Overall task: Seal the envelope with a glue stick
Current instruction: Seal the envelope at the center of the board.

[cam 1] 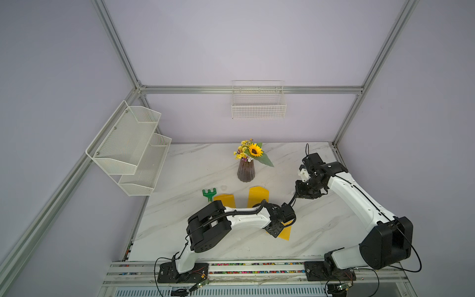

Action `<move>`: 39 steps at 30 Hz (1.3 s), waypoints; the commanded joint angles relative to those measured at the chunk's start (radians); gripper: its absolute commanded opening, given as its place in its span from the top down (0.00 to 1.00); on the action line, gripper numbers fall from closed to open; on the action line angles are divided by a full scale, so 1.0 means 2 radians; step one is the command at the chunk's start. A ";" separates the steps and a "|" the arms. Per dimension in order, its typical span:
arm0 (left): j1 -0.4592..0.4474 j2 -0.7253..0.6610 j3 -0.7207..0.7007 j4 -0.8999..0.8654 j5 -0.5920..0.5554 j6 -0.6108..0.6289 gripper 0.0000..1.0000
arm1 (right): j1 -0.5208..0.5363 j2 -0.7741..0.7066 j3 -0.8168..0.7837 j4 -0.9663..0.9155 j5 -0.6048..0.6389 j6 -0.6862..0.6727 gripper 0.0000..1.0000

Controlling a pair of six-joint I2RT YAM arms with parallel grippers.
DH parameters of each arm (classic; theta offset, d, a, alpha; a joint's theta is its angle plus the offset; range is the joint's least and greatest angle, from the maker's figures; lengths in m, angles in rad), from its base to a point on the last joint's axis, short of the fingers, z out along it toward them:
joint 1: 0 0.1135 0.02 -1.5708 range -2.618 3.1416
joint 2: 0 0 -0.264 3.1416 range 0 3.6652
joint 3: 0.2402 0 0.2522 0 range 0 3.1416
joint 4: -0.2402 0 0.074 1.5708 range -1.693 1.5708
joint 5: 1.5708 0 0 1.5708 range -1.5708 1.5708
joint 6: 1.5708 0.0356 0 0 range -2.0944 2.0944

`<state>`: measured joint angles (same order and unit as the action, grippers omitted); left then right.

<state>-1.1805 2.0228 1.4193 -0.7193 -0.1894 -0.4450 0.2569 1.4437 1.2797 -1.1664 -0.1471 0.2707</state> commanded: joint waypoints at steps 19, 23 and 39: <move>0.018 -0.001 0.058 0.018 -0.014 0.025 0.83 | -0.001 -0.007 -0.004 0.007 0.021 0.000 1.00; 0.021 0.007 0.063 0.025 -0.003 0.028 0.83 | -0.002 -0.006 -0.004 0.008 0.019 0.000 1.00; 0.027 0.046 0.065 0.027 0.005 0.019 0.79 | -0.002 -0.005 -0.006 0.009 0.018 -0.002 1.00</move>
<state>-1.1343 2.0850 1.5188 -0.7254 -0.1684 -0.4053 0.2512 1.4433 1.2797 -1.1435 -0.1242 0.2718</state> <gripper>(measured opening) 0.211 0.286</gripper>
